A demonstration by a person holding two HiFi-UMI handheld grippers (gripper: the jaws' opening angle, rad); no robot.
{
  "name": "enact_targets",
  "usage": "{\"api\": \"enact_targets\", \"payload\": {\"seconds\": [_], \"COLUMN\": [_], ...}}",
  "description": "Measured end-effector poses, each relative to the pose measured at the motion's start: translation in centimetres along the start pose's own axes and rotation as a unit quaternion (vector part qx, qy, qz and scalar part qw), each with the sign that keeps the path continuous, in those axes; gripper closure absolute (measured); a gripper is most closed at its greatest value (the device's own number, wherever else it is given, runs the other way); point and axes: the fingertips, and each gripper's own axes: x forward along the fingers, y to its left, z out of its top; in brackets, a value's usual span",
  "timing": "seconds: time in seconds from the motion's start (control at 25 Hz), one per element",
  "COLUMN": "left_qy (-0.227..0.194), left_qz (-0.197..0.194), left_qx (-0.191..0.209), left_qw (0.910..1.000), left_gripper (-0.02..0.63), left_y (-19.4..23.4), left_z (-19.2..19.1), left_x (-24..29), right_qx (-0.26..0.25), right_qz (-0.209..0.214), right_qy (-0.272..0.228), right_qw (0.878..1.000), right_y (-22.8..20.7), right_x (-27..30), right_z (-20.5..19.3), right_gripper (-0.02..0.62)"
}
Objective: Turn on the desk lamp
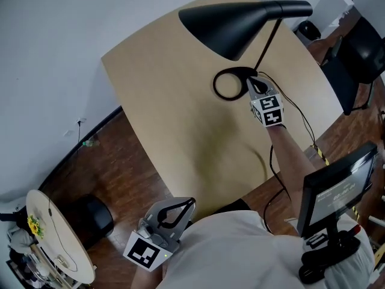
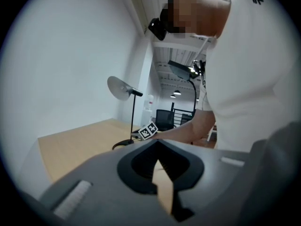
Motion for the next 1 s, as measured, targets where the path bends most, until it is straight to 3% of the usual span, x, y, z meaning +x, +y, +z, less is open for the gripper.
{"api": "enact_targets", "payload": {"seconds": [0.52,1.0], "left_qy": [0.018,0.021], "left_qz": [0.011,0.012], "left_qx": [-0.042,-0.037], "left_qw": [0.9989,0.999], "left_gripper": [0.589,0.589], "left_y": [1.4,1.4], "left_z": [-1.2,-1.7], "left_x": [1.7,1.5], "right_qx": [-0.004,0.014], "right_qz": [-0.038,-0.039], "right_qy": [0.063,0.059], "right_qw": [0.997,0.997], "right_y": [-3.9,-4.2], "right_x": [7.0,7.9], "right_z": [-5.4,-6.9], "right_gripper": [0.592,0.595]}}
